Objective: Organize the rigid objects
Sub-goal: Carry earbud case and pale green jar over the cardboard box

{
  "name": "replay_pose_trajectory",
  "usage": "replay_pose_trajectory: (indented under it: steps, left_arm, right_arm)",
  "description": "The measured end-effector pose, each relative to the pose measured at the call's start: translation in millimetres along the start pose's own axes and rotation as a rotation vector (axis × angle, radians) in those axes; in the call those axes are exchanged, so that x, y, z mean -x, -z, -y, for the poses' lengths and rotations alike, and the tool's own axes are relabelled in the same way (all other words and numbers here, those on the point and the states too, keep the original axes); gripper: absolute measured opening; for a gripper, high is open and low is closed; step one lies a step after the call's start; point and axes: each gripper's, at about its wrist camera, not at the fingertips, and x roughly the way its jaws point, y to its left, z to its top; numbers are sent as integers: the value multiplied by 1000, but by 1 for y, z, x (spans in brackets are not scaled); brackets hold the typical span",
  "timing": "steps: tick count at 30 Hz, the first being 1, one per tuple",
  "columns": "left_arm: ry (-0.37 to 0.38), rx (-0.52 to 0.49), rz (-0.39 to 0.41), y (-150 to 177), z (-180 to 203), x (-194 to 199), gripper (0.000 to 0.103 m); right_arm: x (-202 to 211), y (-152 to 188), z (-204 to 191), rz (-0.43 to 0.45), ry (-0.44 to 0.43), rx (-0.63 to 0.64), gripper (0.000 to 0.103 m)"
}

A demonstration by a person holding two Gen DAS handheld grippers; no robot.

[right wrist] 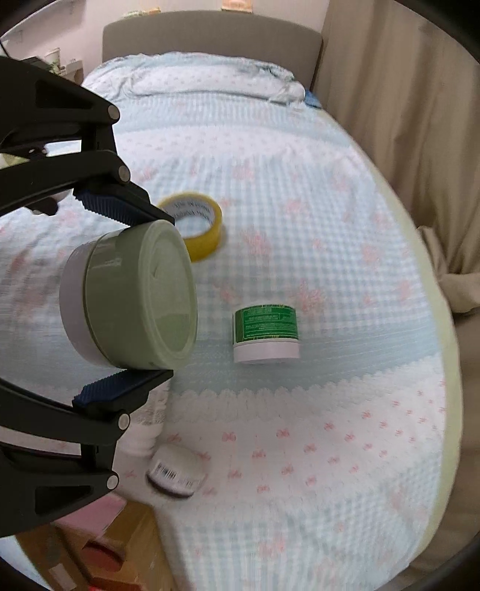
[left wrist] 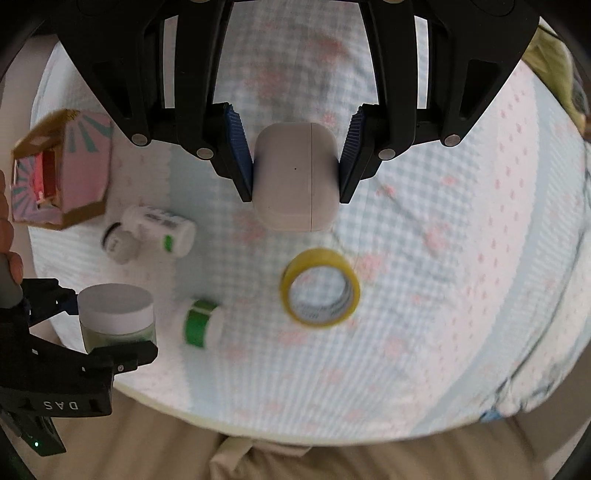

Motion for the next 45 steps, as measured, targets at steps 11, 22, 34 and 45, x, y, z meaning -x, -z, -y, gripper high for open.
replay_pose_trajectory:
  steps: [11, 22, 34, 45]
  left_arm:
    - [82, -102, 62, -1, 66, 88, 41]
    - [172, -201, 113, 9, 172, 135, 41]
    - [252, -292, 5, 23, 297, 101, 41]
    - [232, -360, -135, 19, 361, 8, 41]
  right_arm:
    - [123, 55, 27, 63, -23, 62, 67]
    - [228, 95, 130, 149, 33, 41, 67]
    - [258, 130, 267, 130, 145, -10, 67]
    - [190, 133, 334, 43, 167, -16, 67]
